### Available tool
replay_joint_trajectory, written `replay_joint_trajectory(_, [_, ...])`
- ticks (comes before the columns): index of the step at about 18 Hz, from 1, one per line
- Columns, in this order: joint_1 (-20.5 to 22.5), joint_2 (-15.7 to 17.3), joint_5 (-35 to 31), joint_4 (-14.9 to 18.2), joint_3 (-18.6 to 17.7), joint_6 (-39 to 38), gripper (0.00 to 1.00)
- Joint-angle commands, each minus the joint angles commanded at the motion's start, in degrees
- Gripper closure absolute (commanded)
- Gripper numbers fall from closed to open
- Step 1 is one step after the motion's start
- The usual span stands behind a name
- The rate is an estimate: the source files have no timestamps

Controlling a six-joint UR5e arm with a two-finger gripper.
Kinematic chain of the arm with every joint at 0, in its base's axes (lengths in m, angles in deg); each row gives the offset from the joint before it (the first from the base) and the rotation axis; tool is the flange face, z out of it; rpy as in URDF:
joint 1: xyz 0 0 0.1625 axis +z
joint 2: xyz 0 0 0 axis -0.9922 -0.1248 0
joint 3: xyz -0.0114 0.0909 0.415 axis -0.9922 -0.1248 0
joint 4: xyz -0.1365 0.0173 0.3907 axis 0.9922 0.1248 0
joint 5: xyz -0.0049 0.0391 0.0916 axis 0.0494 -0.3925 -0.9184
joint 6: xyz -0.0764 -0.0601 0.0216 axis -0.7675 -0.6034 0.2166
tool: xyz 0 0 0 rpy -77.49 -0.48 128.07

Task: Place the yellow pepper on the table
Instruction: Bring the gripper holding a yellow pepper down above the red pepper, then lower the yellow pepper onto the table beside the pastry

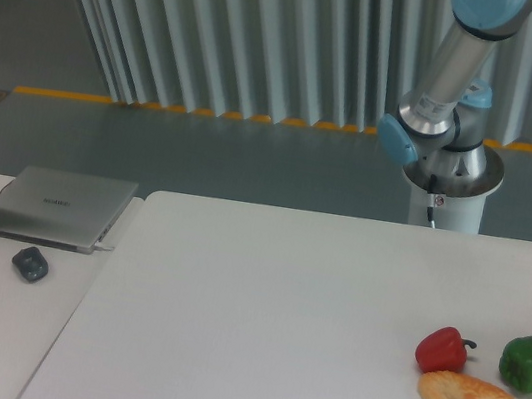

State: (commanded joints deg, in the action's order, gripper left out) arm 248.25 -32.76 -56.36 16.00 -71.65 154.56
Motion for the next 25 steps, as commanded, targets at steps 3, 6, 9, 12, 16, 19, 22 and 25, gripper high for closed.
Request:
replay_joint_trajectory(3, [-4.5, 2.3, 3.8, 0.8, -0.3, -14.9, 0.64])
replay_joint_trajectory(6, [-8.1, 2.8, 6.9, 0.4, -1.1, -23.5, 0.64])
replay_joint_trajectory(9, [-13.7, 3.3, 7.0, -2.0, -1.4, -39.6, 0.64])
replay_joint_trajectory(12, [-16.4, 3.3, 7.6, -3.8, -1.7, -45.3, 0.64])
replay_joint_trajectory(16, [-21.1, 3.7, 8.9, -6.6, -2.1, -58.0, 0.64])
replay_joint_trajectory(19, [-24.6, 4.1, 7.9, -12.7, -5.0, -66.0, 0.64])
replay_joint_trajectory(22, [-27.6, 4.0, 6.4, -15.5, -6.5, -70.4, 0.64])
replay_joint_trajectory(25, [-29.6, 3.3, 6.2, -16.2, -6.5, -77.3, 0.64])
